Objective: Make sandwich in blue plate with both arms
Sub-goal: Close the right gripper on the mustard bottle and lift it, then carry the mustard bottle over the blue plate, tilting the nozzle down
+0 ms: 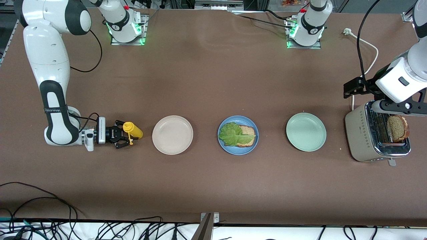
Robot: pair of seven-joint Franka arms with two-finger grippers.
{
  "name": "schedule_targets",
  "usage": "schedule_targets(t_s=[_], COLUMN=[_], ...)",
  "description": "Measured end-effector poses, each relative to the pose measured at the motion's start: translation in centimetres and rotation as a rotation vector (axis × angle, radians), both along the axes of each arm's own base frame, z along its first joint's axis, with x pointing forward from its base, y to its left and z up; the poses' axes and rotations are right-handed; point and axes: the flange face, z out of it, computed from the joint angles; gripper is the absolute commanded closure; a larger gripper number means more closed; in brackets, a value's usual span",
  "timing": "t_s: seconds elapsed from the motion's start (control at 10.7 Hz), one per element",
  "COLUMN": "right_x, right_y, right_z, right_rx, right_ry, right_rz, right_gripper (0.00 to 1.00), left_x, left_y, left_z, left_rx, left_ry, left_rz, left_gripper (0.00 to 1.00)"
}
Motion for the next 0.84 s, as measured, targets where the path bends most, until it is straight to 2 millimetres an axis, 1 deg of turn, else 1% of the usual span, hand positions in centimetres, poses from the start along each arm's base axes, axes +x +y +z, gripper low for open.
schedule_targets(t_s=[0.09, 0.19, 0.28, 0.47, 0.65, 0.84], right_x=[0.6, 1.3, 2.0, 3.0, 3.7, 4.1], right_y=[0.6, 1.6, 2.8, 5.3, 7.7, 10.3], right_z=[0.6, 1.3, 2.3, 5.0, 8.3, 12.9], right_rx=[-0.035, -0.082, -0.143, -0.312, -0.472, -0.600], right_ry=[0.020, 0.045, 0.067, 0.128, 0.168, 0.173], right_rz=[-0.026, -0.049, -0.064, -0.074, -0.072, -0.090], right_gripper=[1.00, 1.00, 1.00, 1.00, 1.00, 1.00], left_x=[0.0, 0.0, 0.0, 0.0, 0.0, 0.0], left_y=[0.0, 0.0, 0.0, 0.0, 0.0, 0.0], left_z=[0.0, 0.0, 0.0, 0.0, 0.0, 0.0], left_rx=[0.000, 0.000, 0.000, 0.000, 0.000, 0.000], left_ry=[0.000, 0.000, 0.000, 0.000, 0.000, 0.000], left_rz=[0.000, 0.000, 0.000, 0.001, 0.000, 0.001], left_gripper=[0.00, 0.00, 0.00, 0.00, 0.00, 0.00])
